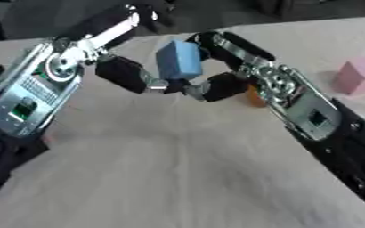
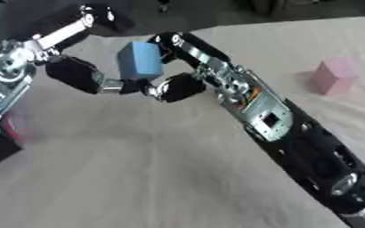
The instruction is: Pick up the objects with one hand, pass them to the other hand, and then place them into the box on the other side of the table.
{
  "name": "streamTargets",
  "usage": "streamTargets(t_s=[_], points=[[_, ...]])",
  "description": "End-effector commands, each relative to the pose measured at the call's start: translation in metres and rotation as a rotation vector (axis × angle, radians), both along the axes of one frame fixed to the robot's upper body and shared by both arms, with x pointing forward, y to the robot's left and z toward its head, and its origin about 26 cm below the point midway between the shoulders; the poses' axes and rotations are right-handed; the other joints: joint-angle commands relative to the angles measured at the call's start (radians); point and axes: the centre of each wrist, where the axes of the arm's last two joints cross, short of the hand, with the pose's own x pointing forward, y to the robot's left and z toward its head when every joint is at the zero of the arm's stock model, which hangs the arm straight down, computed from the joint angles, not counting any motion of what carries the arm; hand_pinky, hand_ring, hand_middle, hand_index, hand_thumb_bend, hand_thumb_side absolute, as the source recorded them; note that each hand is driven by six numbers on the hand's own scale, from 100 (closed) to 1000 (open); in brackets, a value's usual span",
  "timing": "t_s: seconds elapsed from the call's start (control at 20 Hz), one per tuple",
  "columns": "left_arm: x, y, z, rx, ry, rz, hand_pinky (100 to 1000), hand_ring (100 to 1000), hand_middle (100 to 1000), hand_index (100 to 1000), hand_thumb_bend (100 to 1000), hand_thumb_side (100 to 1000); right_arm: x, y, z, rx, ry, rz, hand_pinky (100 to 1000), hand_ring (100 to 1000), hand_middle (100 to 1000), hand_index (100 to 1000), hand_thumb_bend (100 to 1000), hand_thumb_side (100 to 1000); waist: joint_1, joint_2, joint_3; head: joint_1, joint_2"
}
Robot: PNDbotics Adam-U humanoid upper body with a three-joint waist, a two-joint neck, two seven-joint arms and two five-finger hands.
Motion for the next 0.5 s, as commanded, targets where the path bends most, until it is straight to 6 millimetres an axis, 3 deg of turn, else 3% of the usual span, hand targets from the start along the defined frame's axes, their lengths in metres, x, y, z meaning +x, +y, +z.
streamTargets(t_s=[0.05, 0.25, 0.5], points=[[-0.0092, -0.0027, 0.0109, -0.018, -0.028, -0.036, 956, 812, 818, 856, 646, 473, -0.0004, 0.0007, 0.0083, -0.015, -0.025, 0.007, 800, 763, 475, 546, 100, 100, -0.003, -0.015, 0.001, 0.002, -0.013], [-0.0134, -0.007, 0.0108, -0.03, -0.013, -0.049, 942, 797, 802, 847, 562, 462, -0.0011, 0.0023, 0.0085, -0.016, -0.026, 0.016, 799, 763, 475, 546, 100, 100, -0.004, -0.013, 0.001, 0.001, -0.012], [-0.0089, -0.0086, 0.0038, -0.014, -0.009, -0.016, 935, 797, 802, 853, 536, 451, -0.0025, 0.003, 0.0096, -0.009, -0.028, 0.02, 797, 762, 474, 544, 100, 100, -0.004, -0.011, -0.001, 0.001, -0.009]])
